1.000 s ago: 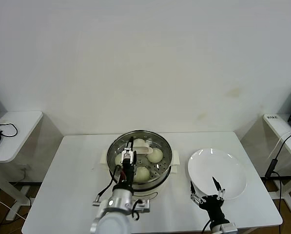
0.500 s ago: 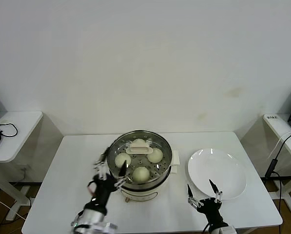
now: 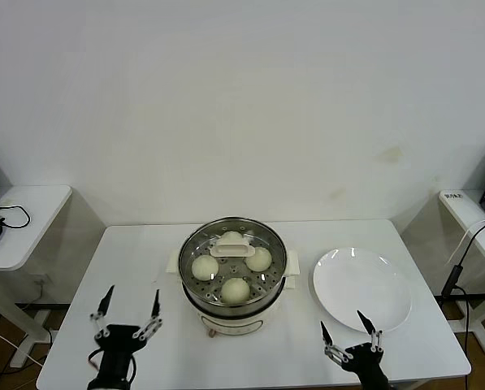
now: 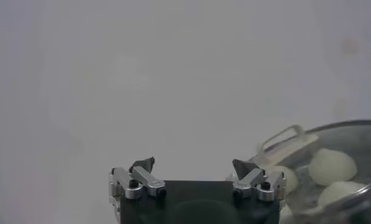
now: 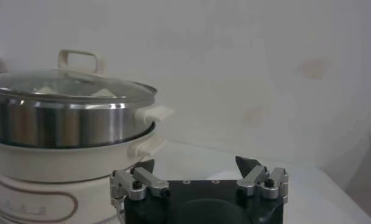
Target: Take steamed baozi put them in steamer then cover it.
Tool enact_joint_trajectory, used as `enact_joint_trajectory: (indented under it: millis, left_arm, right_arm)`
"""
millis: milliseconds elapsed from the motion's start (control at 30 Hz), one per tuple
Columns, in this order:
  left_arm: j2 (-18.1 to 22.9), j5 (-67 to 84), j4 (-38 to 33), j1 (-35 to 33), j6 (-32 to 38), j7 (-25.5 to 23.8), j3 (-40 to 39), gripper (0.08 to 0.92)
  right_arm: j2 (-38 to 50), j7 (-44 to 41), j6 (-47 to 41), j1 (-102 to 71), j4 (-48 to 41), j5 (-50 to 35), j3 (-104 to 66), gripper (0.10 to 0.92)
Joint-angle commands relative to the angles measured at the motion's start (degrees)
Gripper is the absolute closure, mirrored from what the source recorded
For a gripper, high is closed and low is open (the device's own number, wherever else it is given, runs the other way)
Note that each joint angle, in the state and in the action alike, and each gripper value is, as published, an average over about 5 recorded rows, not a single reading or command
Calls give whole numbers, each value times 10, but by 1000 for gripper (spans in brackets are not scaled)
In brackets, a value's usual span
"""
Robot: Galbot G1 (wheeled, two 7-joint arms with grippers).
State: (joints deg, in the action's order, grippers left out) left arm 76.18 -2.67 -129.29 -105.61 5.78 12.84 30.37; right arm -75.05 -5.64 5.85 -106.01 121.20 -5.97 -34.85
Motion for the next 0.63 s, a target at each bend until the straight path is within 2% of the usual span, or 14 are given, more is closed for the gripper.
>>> enact_joint_trajectory:
  millis: [33,633]
  left_arm:
    - [4,153,18,-83,44,26,48,177]
    - [11,106,16,-120,46,29,16,177]
  right_arm:
    - [64,14,20,-49,5,-40,-1,202]
    - [63,39,-19,-48,14,-21,20,202]
